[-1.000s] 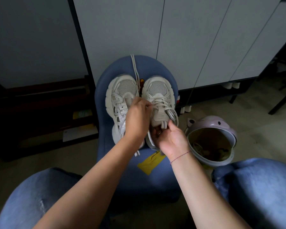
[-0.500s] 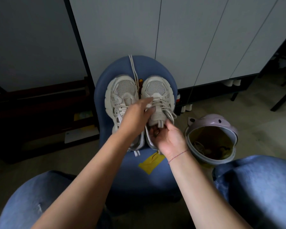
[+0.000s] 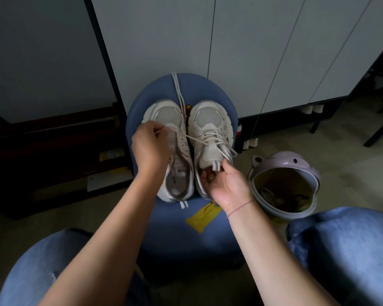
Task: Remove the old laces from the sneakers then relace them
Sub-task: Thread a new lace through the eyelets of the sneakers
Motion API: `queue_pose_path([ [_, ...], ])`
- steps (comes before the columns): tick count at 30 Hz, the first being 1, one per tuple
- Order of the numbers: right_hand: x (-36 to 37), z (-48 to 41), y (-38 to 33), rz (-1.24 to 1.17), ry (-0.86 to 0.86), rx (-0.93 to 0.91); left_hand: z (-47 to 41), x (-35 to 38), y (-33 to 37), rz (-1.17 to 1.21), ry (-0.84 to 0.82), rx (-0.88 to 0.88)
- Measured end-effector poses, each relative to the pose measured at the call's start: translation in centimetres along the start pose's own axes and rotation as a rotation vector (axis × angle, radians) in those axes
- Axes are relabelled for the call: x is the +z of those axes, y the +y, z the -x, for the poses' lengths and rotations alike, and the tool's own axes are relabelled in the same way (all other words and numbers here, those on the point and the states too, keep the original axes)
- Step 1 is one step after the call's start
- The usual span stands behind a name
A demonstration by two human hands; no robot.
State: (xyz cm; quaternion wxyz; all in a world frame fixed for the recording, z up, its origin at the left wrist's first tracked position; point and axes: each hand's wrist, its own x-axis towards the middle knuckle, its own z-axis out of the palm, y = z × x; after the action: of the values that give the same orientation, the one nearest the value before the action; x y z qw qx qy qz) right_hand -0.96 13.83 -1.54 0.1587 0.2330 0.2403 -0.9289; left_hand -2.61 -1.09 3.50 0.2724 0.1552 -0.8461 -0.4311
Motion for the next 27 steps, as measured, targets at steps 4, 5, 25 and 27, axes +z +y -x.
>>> queue_pose_path([
  [4, 0.1, 0.2, 0.1, -0.013, -0.002, 0.003, 0.4, 0.6, -0.4, 0.02, 0.011, -0.046],
  [5, 0.0, 0.3, 0.1, -0.019, -0.003, 0.003, 0.5, 0.8, -0.1, 0.015, -0.001, -0.002],
  [25, 0.1, 0.3, 0.6, -0.013, 0.049, -0.032, 2.6, 2.9, 1.1, -0.165, -0.238, 0.272],
  [27, 0.2, 0.7, 0.4, 0.003, 0.068, -0.039, 2.1, 2.8, 0.6, -0.145, -0.168, 0.244],
])
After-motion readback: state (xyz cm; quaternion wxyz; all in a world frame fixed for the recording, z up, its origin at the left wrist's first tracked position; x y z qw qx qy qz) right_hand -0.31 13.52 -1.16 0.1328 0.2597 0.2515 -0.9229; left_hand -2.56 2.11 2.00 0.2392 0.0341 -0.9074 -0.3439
